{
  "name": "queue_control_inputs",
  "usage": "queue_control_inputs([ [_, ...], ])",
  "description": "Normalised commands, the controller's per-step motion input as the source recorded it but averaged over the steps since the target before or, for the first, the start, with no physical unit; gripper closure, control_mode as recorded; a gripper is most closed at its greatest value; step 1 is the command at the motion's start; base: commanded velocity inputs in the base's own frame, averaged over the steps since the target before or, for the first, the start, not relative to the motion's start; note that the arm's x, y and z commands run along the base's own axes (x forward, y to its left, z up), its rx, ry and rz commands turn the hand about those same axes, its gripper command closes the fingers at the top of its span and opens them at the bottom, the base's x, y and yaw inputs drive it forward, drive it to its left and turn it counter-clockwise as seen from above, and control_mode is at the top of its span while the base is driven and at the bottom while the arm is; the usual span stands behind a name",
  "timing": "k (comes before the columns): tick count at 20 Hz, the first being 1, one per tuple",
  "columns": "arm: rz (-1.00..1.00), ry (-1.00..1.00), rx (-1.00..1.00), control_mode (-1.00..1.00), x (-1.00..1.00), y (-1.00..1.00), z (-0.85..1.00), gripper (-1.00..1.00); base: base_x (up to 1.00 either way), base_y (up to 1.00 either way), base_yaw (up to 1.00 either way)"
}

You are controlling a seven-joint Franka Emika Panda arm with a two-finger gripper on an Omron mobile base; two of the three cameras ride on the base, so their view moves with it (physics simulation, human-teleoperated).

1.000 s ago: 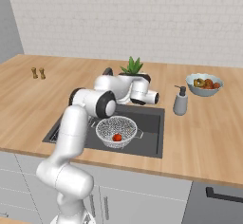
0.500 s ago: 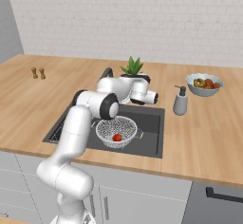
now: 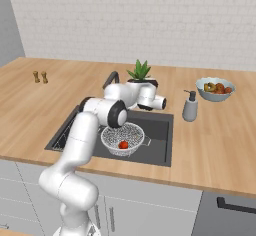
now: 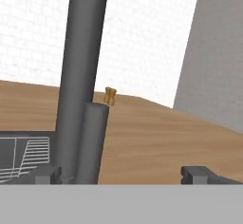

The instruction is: Put the colander in the sink, put the apple in the colander, and turn on the sink faucet and pour water over the colander.

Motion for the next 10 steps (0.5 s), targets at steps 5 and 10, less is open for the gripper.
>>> queue_control_inputs([
  [5,-0.04,0.02,0.04,-1.0,0.0,0.05,0.0,-1.0,0.0,0.0,0.0],
  [10,-0.1,0.0,0.05,-1.0,0.0,0.12,0.0,1.0,0.0,0.0,0.0],
])
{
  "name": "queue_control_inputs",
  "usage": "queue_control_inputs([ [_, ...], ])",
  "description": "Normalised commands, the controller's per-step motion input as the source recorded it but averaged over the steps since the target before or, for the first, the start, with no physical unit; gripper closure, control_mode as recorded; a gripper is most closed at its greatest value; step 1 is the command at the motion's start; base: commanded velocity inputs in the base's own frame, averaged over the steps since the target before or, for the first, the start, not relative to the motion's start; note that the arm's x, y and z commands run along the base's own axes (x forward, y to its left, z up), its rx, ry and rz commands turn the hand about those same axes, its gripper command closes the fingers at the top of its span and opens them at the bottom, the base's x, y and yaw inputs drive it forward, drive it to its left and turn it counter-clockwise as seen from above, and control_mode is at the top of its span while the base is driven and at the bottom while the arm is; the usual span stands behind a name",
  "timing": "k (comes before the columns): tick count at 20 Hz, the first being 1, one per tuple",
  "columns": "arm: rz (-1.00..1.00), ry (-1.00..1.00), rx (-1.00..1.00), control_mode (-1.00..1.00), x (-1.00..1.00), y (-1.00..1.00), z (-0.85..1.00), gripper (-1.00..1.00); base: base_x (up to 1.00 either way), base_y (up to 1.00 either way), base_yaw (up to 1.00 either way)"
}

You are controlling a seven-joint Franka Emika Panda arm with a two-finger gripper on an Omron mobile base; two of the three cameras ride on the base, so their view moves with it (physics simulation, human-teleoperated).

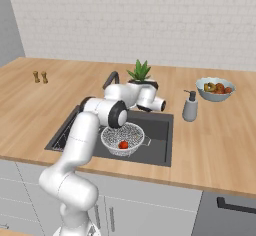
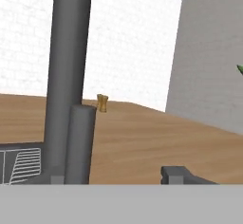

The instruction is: Put the colander in the sink, put the apple in the colander, and turn on the sink faucet and pour water over the colander.

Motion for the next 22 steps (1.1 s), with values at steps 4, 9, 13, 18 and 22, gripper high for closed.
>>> queue_control_inputs([
  [4,-0.17,0.01,0.05,-1.0,0.0,0.05,0.0,1.0,0.0,0.0,0.0],
  [9,-0.17,0.04,0.03,-1.0,0.01,0.0,0.0,1.0,0.0,0.0,0.0],
  [13,-0.14,0.02,0.01,-1.0,0.02,-0.01,0.0,1.0,0.0,0.0,0.0],
  [18,-0.08,0.01,0.0,-1.0,0.06,-0.25,0.0,1.0,0.0,0.0,0.0],
  [22,-0.02,0.0,0.0,-1.0,0.05,-0.5,-0.05,1.0,0.0,0.0,0.0],
])
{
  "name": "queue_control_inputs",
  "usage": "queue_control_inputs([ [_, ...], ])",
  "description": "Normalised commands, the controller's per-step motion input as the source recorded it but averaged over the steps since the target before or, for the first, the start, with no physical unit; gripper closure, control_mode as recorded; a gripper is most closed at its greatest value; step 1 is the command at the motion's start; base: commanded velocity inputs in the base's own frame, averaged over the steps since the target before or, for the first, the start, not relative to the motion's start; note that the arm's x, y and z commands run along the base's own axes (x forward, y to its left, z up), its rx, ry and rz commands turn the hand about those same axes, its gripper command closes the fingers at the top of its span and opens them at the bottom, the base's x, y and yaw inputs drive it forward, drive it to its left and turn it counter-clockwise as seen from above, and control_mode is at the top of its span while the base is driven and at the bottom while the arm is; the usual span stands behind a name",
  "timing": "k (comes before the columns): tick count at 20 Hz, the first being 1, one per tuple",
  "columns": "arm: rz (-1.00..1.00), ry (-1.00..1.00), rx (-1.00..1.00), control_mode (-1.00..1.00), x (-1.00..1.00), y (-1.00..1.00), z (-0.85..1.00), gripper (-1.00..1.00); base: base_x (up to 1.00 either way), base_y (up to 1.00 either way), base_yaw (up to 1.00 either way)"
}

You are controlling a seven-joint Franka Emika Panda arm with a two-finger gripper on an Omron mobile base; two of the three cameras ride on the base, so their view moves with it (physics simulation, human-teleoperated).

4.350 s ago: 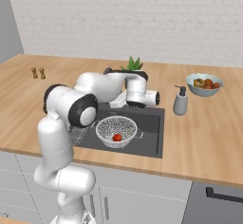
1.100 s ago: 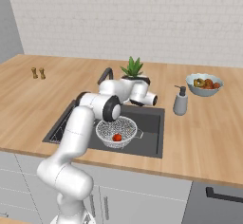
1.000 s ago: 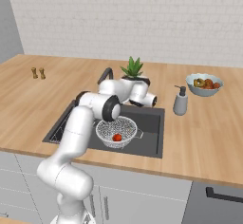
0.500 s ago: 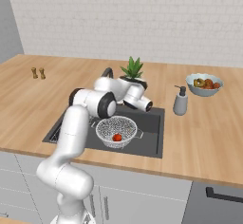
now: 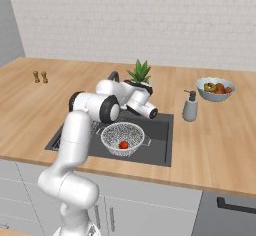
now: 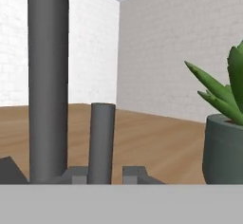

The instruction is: Put the colander in the sink, put the apple in the colander, and turn on the sink faucet and pour water over the colander.

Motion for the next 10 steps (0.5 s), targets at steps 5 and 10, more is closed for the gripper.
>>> queue_control_inputs([
  [5,0.0,0.0,0.0,-1.0,0.1,-0.64,-0.1,1.0,0.0,0.0,0.0],
  [10,0.0,0.04,0.0,-1.0,0.14,-0.71,-0.18,1.0,0.0,0.0,0.0],
])
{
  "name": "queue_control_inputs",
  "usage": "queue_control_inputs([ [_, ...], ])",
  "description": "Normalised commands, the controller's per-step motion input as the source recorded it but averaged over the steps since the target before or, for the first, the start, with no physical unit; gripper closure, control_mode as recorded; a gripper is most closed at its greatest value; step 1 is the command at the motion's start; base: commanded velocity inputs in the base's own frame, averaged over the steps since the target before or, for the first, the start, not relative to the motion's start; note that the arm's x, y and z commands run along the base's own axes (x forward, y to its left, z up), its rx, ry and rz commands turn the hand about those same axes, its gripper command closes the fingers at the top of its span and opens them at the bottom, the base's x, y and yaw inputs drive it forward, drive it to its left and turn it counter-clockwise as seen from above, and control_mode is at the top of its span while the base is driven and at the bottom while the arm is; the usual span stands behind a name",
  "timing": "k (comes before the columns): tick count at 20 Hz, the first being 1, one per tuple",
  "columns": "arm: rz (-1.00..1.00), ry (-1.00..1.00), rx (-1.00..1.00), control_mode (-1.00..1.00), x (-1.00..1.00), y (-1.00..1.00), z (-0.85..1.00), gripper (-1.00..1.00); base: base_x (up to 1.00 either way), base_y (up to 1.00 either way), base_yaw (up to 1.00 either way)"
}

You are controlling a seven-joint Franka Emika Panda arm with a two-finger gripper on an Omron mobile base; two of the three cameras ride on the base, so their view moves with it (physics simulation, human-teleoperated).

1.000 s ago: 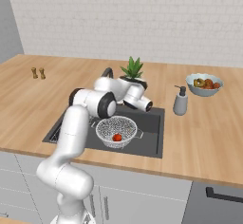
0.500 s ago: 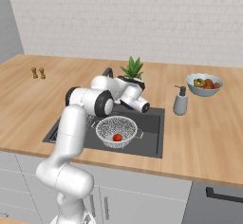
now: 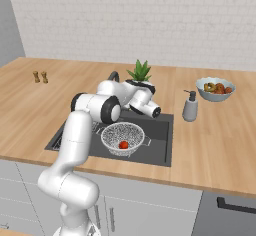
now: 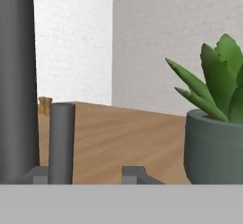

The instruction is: Put the colander in the sink, put the apple in the colander, and turn on the sink faucet and pour water over the colander.

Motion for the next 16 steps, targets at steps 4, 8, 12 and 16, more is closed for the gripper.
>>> queue_control_inputs([
  [4,0.0,0.02,0.0,-1.0,0.11,-0.7,-0.27,1.0,0.0,0.0,0.0],
  [8,-0.01,0.01,0.0,-1.0,0.09,-0.67,-0.28,1.0,0.0,0.0,0.0],
  [12,-0.03,0.01,0.0,-1.0,0.05,-0.62,-0.29,1.0,0.0,0.0,0.0],
  [16,-0.04,0.01,0.0,-1.0,0.03,-0.61,-0.28,1.0,0.0,0.0,0.0],
])
